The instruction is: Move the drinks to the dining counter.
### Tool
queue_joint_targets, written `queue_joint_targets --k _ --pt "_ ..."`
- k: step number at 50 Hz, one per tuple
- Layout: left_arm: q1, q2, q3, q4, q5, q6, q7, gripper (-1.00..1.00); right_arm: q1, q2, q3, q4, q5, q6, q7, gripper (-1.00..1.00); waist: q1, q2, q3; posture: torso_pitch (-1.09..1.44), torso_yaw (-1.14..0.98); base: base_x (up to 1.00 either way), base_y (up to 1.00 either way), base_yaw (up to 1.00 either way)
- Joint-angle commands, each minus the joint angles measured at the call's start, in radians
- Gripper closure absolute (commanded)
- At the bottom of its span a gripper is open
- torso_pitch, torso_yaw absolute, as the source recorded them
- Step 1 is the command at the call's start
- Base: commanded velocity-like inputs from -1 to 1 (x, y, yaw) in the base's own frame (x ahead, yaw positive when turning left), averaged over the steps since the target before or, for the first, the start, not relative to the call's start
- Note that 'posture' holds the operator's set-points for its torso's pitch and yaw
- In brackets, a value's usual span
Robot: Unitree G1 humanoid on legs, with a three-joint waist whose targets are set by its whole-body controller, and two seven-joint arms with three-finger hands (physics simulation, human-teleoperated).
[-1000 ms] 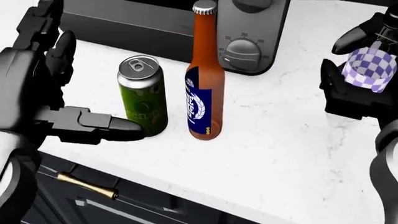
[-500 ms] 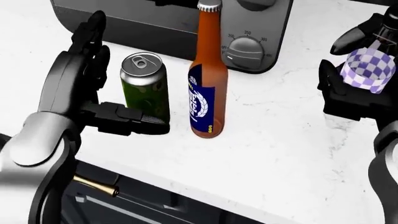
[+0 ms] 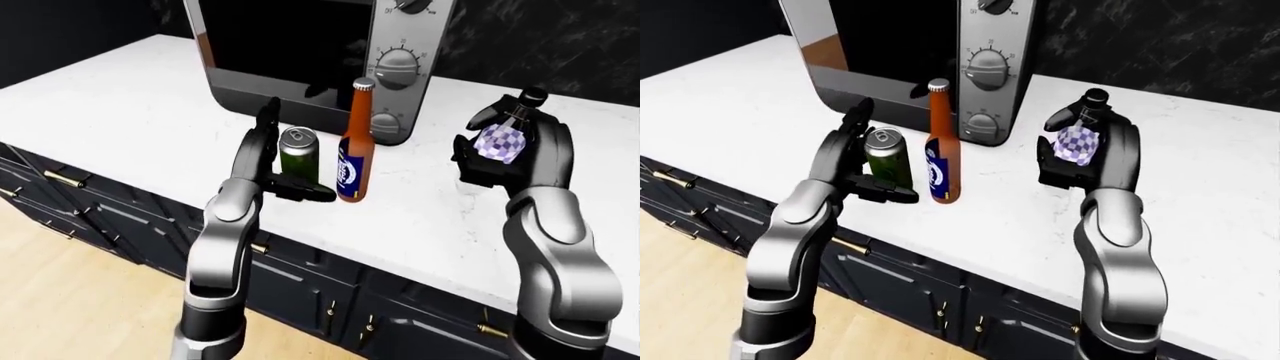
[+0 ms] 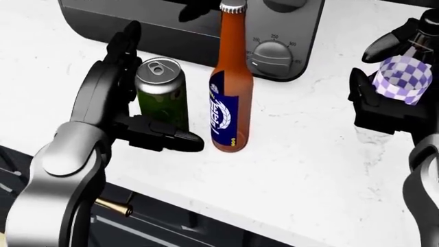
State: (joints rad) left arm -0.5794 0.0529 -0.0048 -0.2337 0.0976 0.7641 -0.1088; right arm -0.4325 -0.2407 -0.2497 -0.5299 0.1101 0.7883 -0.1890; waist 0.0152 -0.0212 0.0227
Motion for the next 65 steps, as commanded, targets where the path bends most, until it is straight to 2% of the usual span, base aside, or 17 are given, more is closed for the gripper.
queue_joint_targets --k 1,4,6,10,19,28,35,38,42,47,52,54,56,57,61,63,65 --pt "-0.028 0.002 0.006 -0.034 0.006 -0.036 -0.002 -1.0 -0.024 -0.009 -0.006 -0.024 -0.003 -0.04 -0.002 1.0 0.001 -0.003 -0.024 0.0 0.0 0.0 0.0 0.0" --pt "-0.024 0.0 0.006 -0.035 0.01 -0.037 -0.007 -1.0 -0.024 -0.008 -0.005 -0.019 -0.003 -0.044 -0.004 1.0 0.0 -0.002 -0.025 0.0 0.0 0.0 0.0 0.0" --pt "-0.028 -0.001 0.009 -0.025 0.011 -0.044 -0.005 -0.86 -0.024 -0.008 -0.004 -0.019 -0.003 -0.044 -0.004 1.0 0.0 -0.003 -0.026 0.0 0.0 0.0 0.0 0.0" --pt "-0.021 -0.001 0.006 -0.03 0.013 -0.045 -0.006 0.06 -0.017 -0.007 -0.003 -0.019 -0.003 -0.05 -0.002 1.0 0.0 -0.003 -0.026 0.0 0.0 0.0 0.0 0.0" --pt "-0.013 -0.001 0.007 -0.042 0.02 -0.047 -0.004 0.98 -0.008 -0.003 -0.002 -0.015 -0.008 -0.061 0.002 1.0 -0.001 -0.003 -0.027 0.0 0.0 0.0 0.0 0.0" --pt "0.007 0.005 0.02 -0.208 0.027 0.061 0.001 1.0 0.007 -0.004 -0.027 -0.071 0.007 -0.026 -0.001 1.0 -0.002 -0.001 -0.025 0.0 0.0 0.0 0.0 0.0" --pt "0.049 0.005 0.002 -0.474 0.012 0.244 -0.004 1.0 0.038 -0.004 -0.039 -0.16 0.025 0.022 -0.016 1.0 -0.002 -0.001 -0.02 0.0 0.0 0.0 0.0 0.0" --pt "0.043 0.009 0.009 -0.583 0.006 0.34 -0.007 1.0 0.049 -0.001 -0.05 -0.187 0.026 0.039 -0.019 1.0 -0.008 0.009 -0.044 0.0 0.0 -0.31 0.0 0.0" --pt "0.051 0.014 0.015 -0.67 -0.01 0.402 0.003 1.0 0.075 0.009 -0.036 -0.207 0.017 0.034 -0.016 1.0 -0.013 0.014 -0.045 0.0 0.0 -0.55 0.0 0.0" --pt "0.056 0.019 0.013 -0.766 -0.027 0.471 0.018 1.0 0.098 0.022 -0.033 -0.247 -0.002 0.049 -0.005 1.0 -0.013 0.005 -0.034 0.0 0.0 -0.77 0.0 0.0" --pt "0.068 0.027 0.015 -0.773 -0.035 0.455 0.03 1.0 0.113 0.033 -0.027 -0.25 -0.02 0.041 0.005 1.0 -0.004 -0.023 -0.03 0.0 0.0 -0.99 0.07 0.0" --pt "0.07 0.025 0.012 -0.778 -0.039 0.456 0.033 1.0 0.117 0.036 -0.025 -0.252 -0.025 0.041 0.009 1.0 0.007 -0.001 -0.02 0.0 0.0 -1.0 0.1 0.0" --pt "0.068 0.024 0.011 -0.778 -0.041 0.458 0.037 1.0 0.116 0.038 -0.022 -0.251 -0.03 0.042 0.013 1.0 0.017 0.055 -0.017 0.0 0.0 -1.0 0.1 0.0" --pt "0.073 0.023 0.012 -0.775 -0.043 0.452 0.038 1.0 0.115 0.04 -0.022 -0.253 -0.031 0.046 0.013 1.0 0.022 0.07 -0.021 0.0 0.0 -1.0 0.09 0.0" --pt "0.079 0.025 0.013 -0.768 -0.047 0.441 0.042 1.0 0.11 0.05 -0.031 -0.278 -0.006 0.075 0.012 1.0 0.029 0.078 -0.051 0.0 0.0 -1.0 0.12 0.0" --pt "0.081 0.026 0.016 -0.776 -0.05 0.447 0.043 1.0 0.124 0.05 -0.013 -0.271 -0.021 0.054 0.014 1.0 0.018 0.068 -0.051 0.0 0.0 -1.0 0.36 0.0" --pt "0.082 0.029 0.019 -0.777 -0.052 0.447 0.043 1.0 0.13 0.054 0.0 -0.271 -0.034 0.041 0.02 1.0 0.024 0.005 0.007 0.0 0.0 -0.54 0.49 0.5"
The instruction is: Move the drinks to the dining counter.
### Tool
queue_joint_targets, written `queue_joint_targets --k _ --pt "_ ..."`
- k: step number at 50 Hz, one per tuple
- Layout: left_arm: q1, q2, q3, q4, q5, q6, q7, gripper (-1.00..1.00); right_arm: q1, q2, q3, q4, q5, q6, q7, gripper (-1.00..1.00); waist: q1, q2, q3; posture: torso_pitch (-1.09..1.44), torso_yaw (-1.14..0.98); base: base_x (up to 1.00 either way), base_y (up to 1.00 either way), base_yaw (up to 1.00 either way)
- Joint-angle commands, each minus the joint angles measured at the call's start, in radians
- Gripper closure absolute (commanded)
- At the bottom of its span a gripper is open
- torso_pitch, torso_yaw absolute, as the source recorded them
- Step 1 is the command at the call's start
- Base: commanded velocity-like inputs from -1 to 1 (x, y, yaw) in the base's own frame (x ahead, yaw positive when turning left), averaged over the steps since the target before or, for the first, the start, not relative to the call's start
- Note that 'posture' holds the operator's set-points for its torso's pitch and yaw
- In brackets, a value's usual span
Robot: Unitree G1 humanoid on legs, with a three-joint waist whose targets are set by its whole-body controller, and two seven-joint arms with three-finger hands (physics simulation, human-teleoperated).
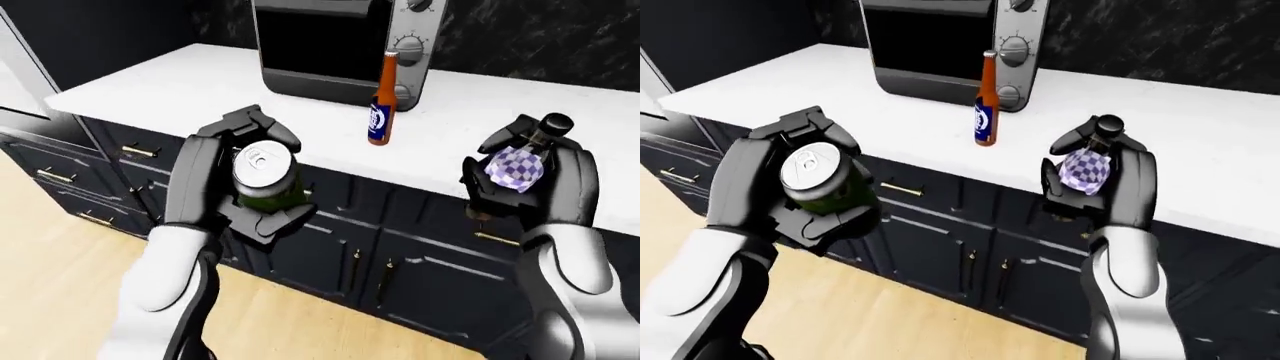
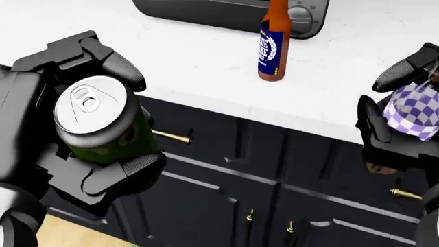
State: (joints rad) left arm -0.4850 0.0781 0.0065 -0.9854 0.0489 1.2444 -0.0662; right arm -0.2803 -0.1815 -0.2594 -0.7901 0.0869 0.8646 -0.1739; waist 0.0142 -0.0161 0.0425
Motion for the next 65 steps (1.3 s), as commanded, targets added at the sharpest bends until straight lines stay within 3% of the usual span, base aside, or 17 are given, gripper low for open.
queue_joint_targets --k 1,3,4,6,9,12,19,20,32,34,35,40,44,46,47,62,65 --pt "-0.014 0.004 0.009 -0.024 -0.005 -0.036 0.001 1.0 -0.025 -0.001 0.012 -0.011 -0.013 -0.033 0.008 1.0 0.017 -0.008 -0.005 0.0 0.0 -0.2 0.0 1.0" --pt "-0.018 0.006 0.01 -0.028 -0.008 -0.029 0.002 1.0 -0.022 0.005 0.013 -0.011 -0.013 -0.039 0.015 1.0 0.013 -0.056 0.008 0.0 0.0 -0.05 0.0 1.0" --pt "-0.016 0.007 0.011 -0.025 -0.01 -0.032 0.002 1.0 -0.018 0.007 0.016 -0.009 -0.016 -0.045 0.018 1.0 0.005 -0.108 -0.029 0.0 0.0 0.0 0.0 1.0" --pt "-0.015 0.01 0.003 -0.025 -0.008 -0.031 0.005 1.0 -0.007 0.01 0.029 -0.005 -0.021 -0.057 0.033 1.0 0.009 -0.057 0.037 0.0 0.0 0.0 0.0 1.0" --pt "-0.008 0.009 0.0 -0.012 -0.005 -0.052 0.004 1.0 -0.002 0.015 0.035 -0.005 -0.028 -0.065 0.051 1.0 0.036 -0.064 -0.011 0.0 0.0 0.0 0.0 1.0" --pt "-0.005 0.006 -0.007 -0.011 0.0 -0.051 0.005 1.0 -0.001 0.025 0.038 -0.006 -0.024 -0.069 0.063 1.0 0.032 -0.034 0.008 0.0 0.0 0.0 0.0 1.0" --pt "-0.003 0.002 -0.008 0.011 0.012 -0.07 0.005 1.0 0.012 0.032 0.059 -0.003 -0.03 -0.095 0.099 1.0 0.031 0.108 -0.017 0.0 0.0 0.0 0.0 1.0" --pt "-0.003 0.001 -0.012 0.011 0.015 -0.069 0.005 1.0 0.012 0.032 0.061 -0.005 -0.032 -0.093 0.105 1.0 0.041 0.061 -0.001 0.0 0.0 0.0 0.0 1.0" --pt "0.01 -0.008 -0.011 -0.009 0.014 -0.056 -0.013 1.0 0.022 0.05 0.089 -0.006 -0.059 -0.091 0.144 1.0 0.022 -0.062 0.006 0.0 0.0 0.0 0.0 1.0" --pt "0.012 -0.007 -0.014 -0.012 0.013 -0.056 -0.012 1.0 0.024 0.059 0.082 -0.012 -0.037 -0.083 0.159 1.0 0.017 -0.147 -0.039 0.0 0.0 0.0 0.0 1.0" --pt "0.014 -0.007 -0.012 -0.009 0.012 -0.061 -0.012 1.0 0.025 0.056 0.086 -0.015 -0.041 -0.081 0.159 1.0 0.004 -0.059 0.01 0.0 0.0 0.0 0.0 1.0" --pt "0.02 -0.006 -0.017 -0.009 0.014 -0.066 -0.01 1.0 0.033 0.057 0.097 -0.017 -0.043 -0.085 0.172 1.0 0.016 -0.04 -0.003 0.0 0.0 0.0 0.0 1.0" --pt "0.013 -0.004 -0.023 -0.009 0.02 -0.062 -0.01 1.0 0.033 0.057 0.1 -0.012 -0.051 -0.086 0.18 1.0 0.004 0.033 -0.012 0.0 0.0 0.0 0.0 1.0" --pt "0.013 -0.005 -0.027 -0.014 0.023 -0.058 -0.01 1.0 0.033 0.058 0.1 -0.013 -0.053 -0.084 0.182 1.0 0.012 0.103 -0.06 0.0 0.0 0.0 0.0 1.0" --pt "0.013 -0.005 -0.027 -0.013 0.023 -0.058 -0.01 1.0 0.033 0.058 0.101 -0.014 -0.054 -0.082 0.182 1.0 0.02 0.071 -0.013 0.0 0.0 0.0 0.0 1.0" --pt "0.018 -0.01 -0.029 0.005 0.039 -0.083 -0.021 1.0 0.034 0.063 0.082 0.014 -0.059 -0.079 0.173 1.0 0.006 -0.091 -0.007 0.0 0.0 0.0 0.0 0.65" --pt "0.02 -0.012 -0.03 0.008 0.041 -0.089 -0.023 1.0 0.033 0.061 0.074 0.015 -0.05 -0.074 0.165 1.0 0.001 -0.05 -0.016 0.0 0.0 0.14 0.0 0.0"
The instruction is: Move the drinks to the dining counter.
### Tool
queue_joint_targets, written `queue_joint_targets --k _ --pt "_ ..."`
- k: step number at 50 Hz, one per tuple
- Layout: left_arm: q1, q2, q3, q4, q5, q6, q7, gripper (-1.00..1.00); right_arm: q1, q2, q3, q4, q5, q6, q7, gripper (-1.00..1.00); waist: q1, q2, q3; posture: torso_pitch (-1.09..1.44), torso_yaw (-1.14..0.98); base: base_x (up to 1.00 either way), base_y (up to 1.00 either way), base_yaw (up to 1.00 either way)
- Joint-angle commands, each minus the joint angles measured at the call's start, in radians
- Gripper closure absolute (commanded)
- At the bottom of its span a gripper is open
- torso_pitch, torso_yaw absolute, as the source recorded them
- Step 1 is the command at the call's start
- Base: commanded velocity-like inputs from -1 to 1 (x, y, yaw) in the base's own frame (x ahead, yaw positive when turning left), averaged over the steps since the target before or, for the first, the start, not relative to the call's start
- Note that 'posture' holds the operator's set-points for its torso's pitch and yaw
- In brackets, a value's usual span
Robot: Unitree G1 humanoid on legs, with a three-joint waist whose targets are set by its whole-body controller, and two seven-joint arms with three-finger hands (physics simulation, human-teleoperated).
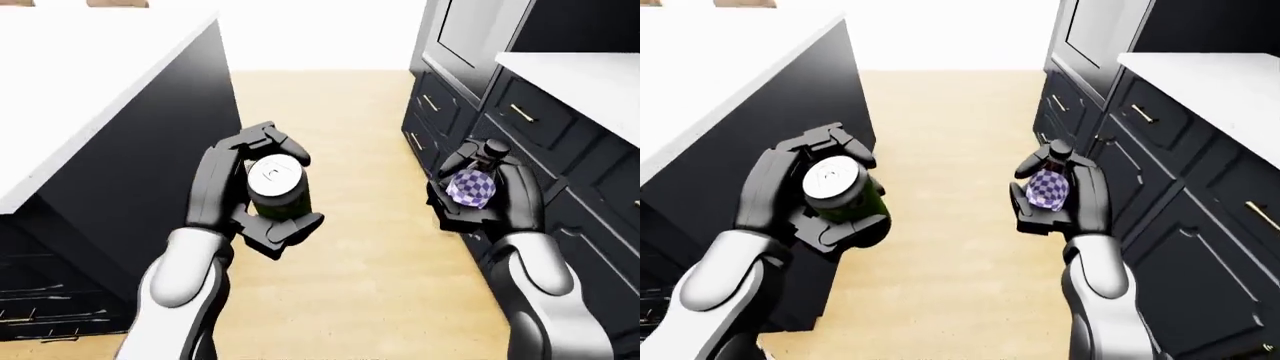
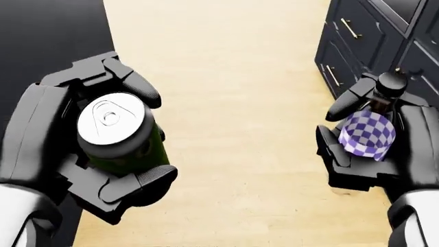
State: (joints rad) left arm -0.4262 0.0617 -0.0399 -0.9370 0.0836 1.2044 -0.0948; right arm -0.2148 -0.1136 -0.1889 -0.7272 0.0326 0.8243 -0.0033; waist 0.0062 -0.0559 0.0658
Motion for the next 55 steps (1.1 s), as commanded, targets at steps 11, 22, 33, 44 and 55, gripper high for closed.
queue_joint_targets --k 11,22,33,44,55 --pt "-0.038 0.0 0.012 -0.034 0.015 -0.055 0.003 1.0 -0.03 -0.013 -0.003 -0.039 0.019 -0.051 -0.013 1.0 -0.01 0.143 -0.035 0.0 0.0 0.58 -0.06 0.0" --pt "-0.054 0.002 0.008 -0.044 0.021 -0.031 0.001 1.0 -0.031 -0.019 -0.004 -0.052 0.023 -0.04 -0.016 1.0 0.023 0.084 -0.043 0.0 0.0 0.62 -0.19 0.0" --pt "-0.047 0.002 0.019 -0.043 0.018 -0.044 -0.003 1.0 -0.017 -0.012 0.003 -0.047 0.013 -0.059 -0.013 1.0 0.001 0.001 -0.024 0.0 0.0 0.65 -0.31 0.0" --pt "-0.05 0.004 0.019 -0.051 0.016 -0.034 -0.001 1.0 -0.024 -0.014 0.002 -0.067 0.012 -0.034 -0.015 1.0 -0.003 0.091 -0.004 0.0 0.0 0.65 -0.31 0.0" --pt "-0.069 0.003 0.006 -0.063 0.019 -0.009 0.004 1.0 -0.029 -0.019 0.001 -0.078 0.01 -0.035 0.002 1.0 0.013 -0.005 -0.032 0.0 0.0 0.37 -0.07 0.0"
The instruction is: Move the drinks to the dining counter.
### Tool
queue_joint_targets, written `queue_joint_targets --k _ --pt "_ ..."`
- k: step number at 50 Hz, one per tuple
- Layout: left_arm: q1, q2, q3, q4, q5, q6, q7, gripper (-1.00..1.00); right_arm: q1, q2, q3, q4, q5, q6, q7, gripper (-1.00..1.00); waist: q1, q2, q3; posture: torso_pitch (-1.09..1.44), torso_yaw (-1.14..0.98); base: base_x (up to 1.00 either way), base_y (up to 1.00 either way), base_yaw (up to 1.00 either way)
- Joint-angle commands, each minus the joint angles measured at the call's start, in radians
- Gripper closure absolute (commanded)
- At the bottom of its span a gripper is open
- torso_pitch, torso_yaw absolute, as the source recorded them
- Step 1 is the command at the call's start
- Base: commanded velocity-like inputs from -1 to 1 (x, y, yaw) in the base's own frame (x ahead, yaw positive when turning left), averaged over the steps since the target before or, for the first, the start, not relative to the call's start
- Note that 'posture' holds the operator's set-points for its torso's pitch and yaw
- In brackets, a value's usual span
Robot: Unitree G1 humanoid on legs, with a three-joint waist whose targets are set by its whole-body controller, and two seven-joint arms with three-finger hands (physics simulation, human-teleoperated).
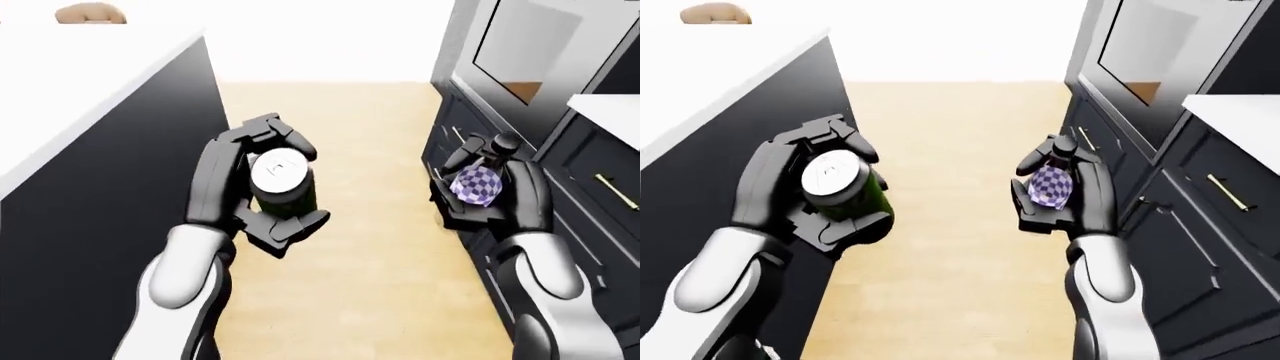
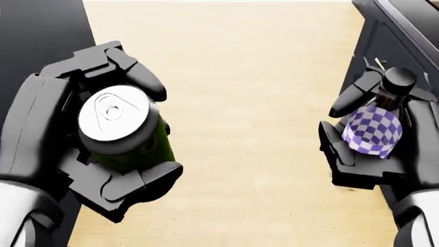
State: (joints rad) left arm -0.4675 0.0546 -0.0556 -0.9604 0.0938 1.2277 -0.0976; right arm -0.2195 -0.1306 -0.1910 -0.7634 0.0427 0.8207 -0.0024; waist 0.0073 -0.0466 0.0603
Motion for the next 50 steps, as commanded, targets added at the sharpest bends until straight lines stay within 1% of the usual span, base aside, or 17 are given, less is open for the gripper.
queue_joint_targets --k 1,3,9,11,12,13,20,22,24,25,29,38,41,42,43,46,50 --pt "-0.029 0.01 0.024 -0.045 0.007 -0.027 0.005 1.0 -0.032 0.006 -0.007 -0.054 0.013 -0.034 -0.002 1.0 0.002 -0.027 -0.005 0.0 0.0 0.03 0.0 0.0" --pt "-0.038 0.006 0.035 -0.057 0.003 -0.013 0.006 1.0 -0.038 0.004 -0.002 -0.07 0.018 -0.019 -0.01 1.0 0.018 -0.015 -0.045 0.0 0.0 0.0 0.0 0.65" --pt "-0.045 0.004 0.043 -0.071 -0.014 0.006 0.02 1.0 -0.045 -0.009 -0.02 -0.101 0.042 0.006 -0.005 1.0 0.01 0.037 -0.024 0.0 0.0 0.0 0.0 1.0" --pt "-0.052 0.008 0.051 -0.075 -0.022 0.014 0.021 1.0 -0.047 -0.009 -0.018 -0.11 0.05 0.014 -0.008 1.0 0.015 0.077 -0.031 0.0 0.0 0.0 0.0 1.0" --pt "-0.053 0.01 0.047 -0.084 -0.024 0.023 0.025 1.0 -0.05 -0.012 -0.015 -0.117 0.051 0.021 -0.009 1.0 0.023 0.118 -0.047 0.0 0.0 0.0 0.0 1.0" --pt "-0.047 0.011 0.05 -0.079 -0.027 0.012 0.023 1.0 -0.054 -0.013 -0.015 -0.121 0.052 0.028 -0.011 1.0 0.026 0.093 -0.043 0.0 0.0 0.0 0.0 1.0" --pt "-0.073 0.014 0.056 -0.087 -0.047 0.035 0.04 1.0 -0.069 -0.033 -0.019 -0.146 0.058 0.055 0.004 1.0 0.043 0.029 -0.035 0.0 0.0 0.0 0.0 1.0" --pt "-0.067 0.016 0.059 -0.087 -0.056 0.029 0.043 1.0 -0.067 -0.034 -0.005 -0.145 0.042 0.056 0.004 1.0 0.032 -0.008 -0.023 0.0 0.0 0.0 0.0 1.0" --pt "-0.069 0.019 0.059 -0.087 -0.064 0.032 0.049 1.0 -0.074 -0.034 -0.006 -0.148 0.038 0.068 0.009 1.0 0.008 -0.086 -0.047 0.0 0.0 0.0 0.0 1.0" --pt "-0.068 0.02 0.057 -0.087 -0.067 0.031 0.051 1.0 -0.077 -0.035 -0.003 -0.156 0.035 0.076 0.012 1.0 0.011 -0.044 -0.035 0.0 0.0 0.0 0.0 1.0" --pt "-0.069 0.025 0.053 -0.087 -0.076 0.03 0.061 1.0 -0.08 -0.034 0.006 -0.148 0.021 0.067 0.031 1.0 0.021 -0.041 -0.047 0.0 0.0 0.0 0.0 1.0" --pt "-0.045 0.035 0.051 -0.087 -0.087 0.007 0.067 1.0 -0.063 -0.021 0.033 -0.124 -0.03 0.027 0.066 1.0 0.012 0.057 -0.035 0.0 0.0 0.02 0.0 1.0" --pt "-0.041 0.034 0.052 -0.087 -0.088 0.002 0.069 1.0 -0.06 -0.016 0.038 -0.122 -0.041 0.025 0.076 1.0 0.02 0.132 -0.057 0.0 0.0 0.01 0.0 1.0" --pt "-0.041 0.034 0.051 -0.087 -0.088 0.001 0.07 1.0 -0.06 -0.014 0.038 -0.121 -0.044 0.023 0.079 1.0 0.029 0.103 -0.044 0.0 0.0 0.01 0.0 1.0" --pt "-0.039 0.034 0.049 -0.087 -0.088 -0.001 0.071 1.0 -0.056 -0.012 0.039 -0.116 -0.048 0.015 0.081 1.0 0.025 0.111 -0.045 0.0 0.0 0.01 0.0 1.0" --pt "-0.031 0.034 0.048 -0.087 -0.087 -0.007 0.07 1.0 -0.05 -0.008 0.045 -0.106 -0.059 0.002 0.088 1.0 0.047 0.07 -0.05 0.0 0.0 0.02 0.0 1.0" --pt "-0.034 0.032 0.04 -0.087 -0.08 -0.004 0.071 1.0 -0.033 0.002 0.046 -0.102 -0.065 -0.015 0.096 1.0 0.038 0.024 -0.027 0.0 0.0 0.02 0.0 1.0"
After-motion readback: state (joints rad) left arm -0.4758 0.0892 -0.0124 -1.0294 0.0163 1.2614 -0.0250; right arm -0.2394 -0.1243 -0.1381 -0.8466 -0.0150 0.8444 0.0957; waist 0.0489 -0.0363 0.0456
